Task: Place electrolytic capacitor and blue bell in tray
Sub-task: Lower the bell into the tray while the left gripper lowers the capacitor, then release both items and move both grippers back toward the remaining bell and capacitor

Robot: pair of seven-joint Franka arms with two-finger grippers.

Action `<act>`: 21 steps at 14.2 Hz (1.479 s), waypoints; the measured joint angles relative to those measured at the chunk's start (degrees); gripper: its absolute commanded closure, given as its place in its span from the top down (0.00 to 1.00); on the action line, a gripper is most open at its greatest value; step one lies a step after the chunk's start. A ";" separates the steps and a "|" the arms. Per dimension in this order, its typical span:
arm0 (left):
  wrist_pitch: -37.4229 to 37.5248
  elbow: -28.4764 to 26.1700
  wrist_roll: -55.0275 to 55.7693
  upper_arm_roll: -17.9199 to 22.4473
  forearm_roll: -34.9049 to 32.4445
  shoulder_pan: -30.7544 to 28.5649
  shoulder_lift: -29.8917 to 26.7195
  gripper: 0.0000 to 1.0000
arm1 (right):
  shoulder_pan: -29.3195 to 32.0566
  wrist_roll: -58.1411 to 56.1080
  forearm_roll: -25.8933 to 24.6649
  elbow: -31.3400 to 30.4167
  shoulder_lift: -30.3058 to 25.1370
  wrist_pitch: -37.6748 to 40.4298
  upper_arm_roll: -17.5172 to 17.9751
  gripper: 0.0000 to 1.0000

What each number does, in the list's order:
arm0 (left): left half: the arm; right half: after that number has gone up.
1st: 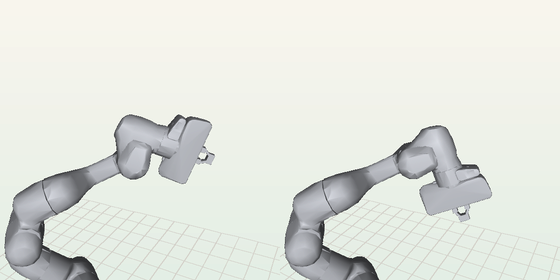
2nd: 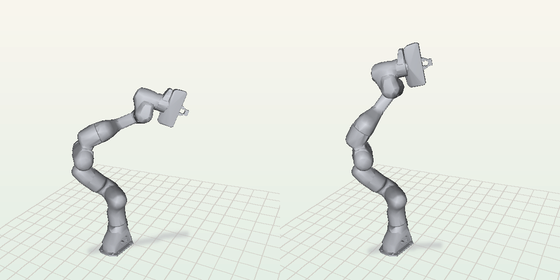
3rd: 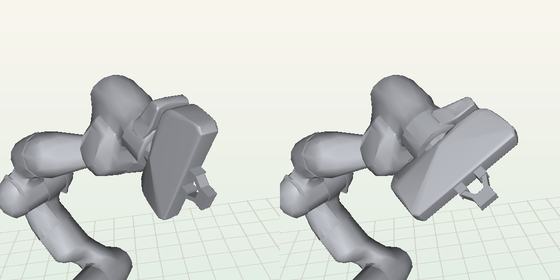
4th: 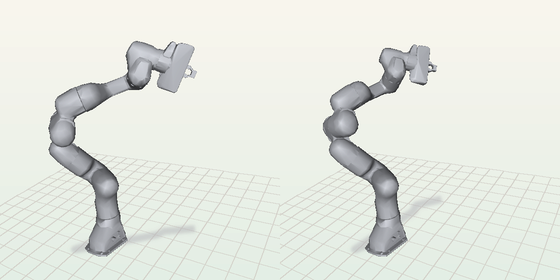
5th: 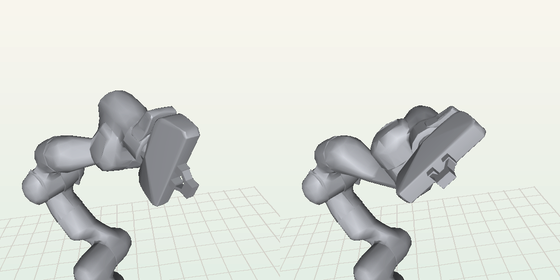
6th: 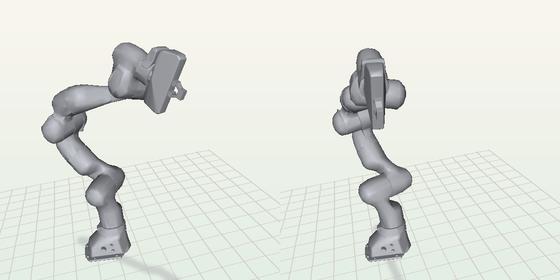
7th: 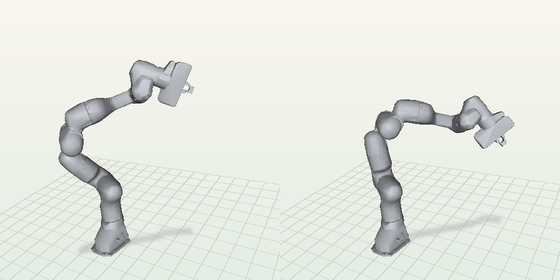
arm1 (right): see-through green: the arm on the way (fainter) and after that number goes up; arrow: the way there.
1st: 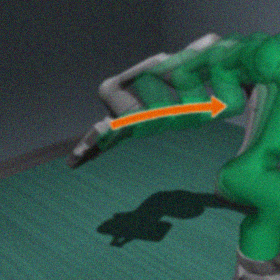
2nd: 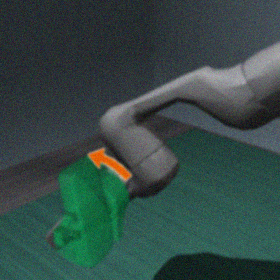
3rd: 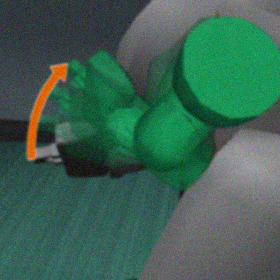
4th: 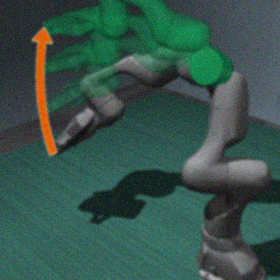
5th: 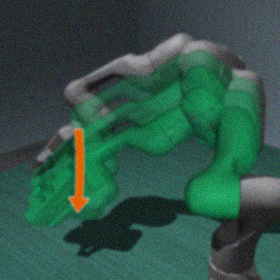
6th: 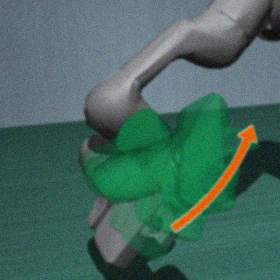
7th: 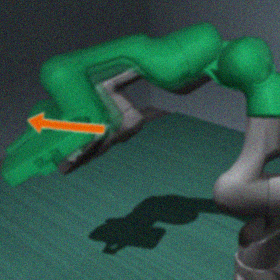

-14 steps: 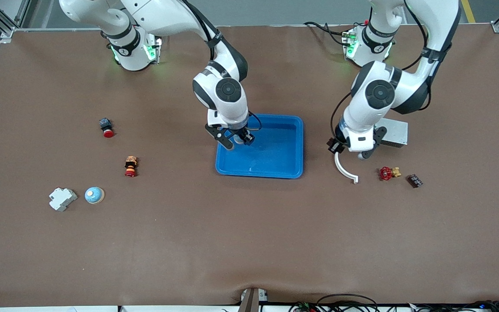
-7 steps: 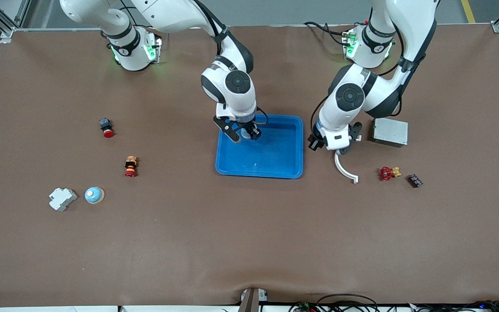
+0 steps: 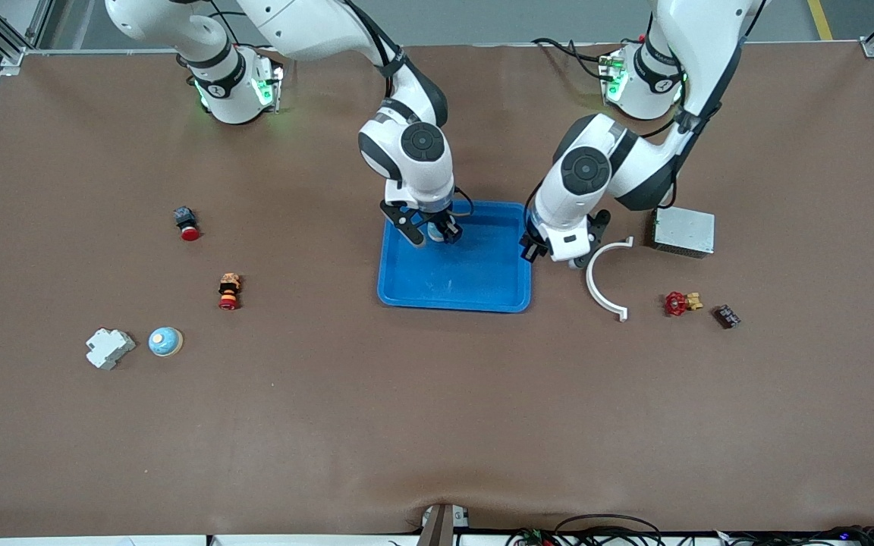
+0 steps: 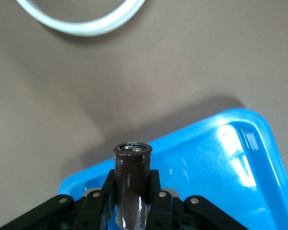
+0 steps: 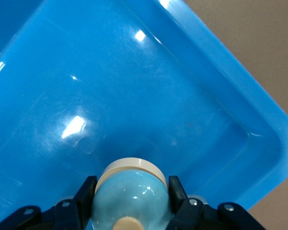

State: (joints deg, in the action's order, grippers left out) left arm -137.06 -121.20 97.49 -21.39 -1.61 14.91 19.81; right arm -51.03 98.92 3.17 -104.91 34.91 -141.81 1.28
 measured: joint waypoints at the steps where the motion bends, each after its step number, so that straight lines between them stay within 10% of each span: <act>1: 0.00 0.74 0.85 -0.01 0.00 0.69 0.74 0.00 | -0.01 0.04 -0.01 0.00 0.30 -0.39 0.00 0.00; 17: -0.01 3.42 5.03 -0.04 0.00 4.59 6.67 0.00 | -0.04 0.43 -1.58 0.00 1.91 -0.92 -0.96 0.00; 18: -0.01 3.43 5.05 -0.03 0.00 4.58 7.11 0.04 | -0.04 0.46 -1.62 0.00 1.91 -0.93 -0.97 0.11; 19: -0.01 3.47 5.28 -0.03 0.00 4.57 7.57 0.19 | -0.04 0.49 -1.65 0.00 1.91 -0.93 -0.97 0.91; 21: -0.01 3.56 6.49 -0.03 0.00 4.58 8.40 0.67 | -0.05 0.57 -1.79 0.00 1.92 -0.95 -0.98 1.00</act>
State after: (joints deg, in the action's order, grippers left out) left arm -137.07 -117.64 103.98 -21.42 -1.61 19.49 28.21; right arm -51.07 99.49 1.38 -104.90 36.83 -142.76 0.30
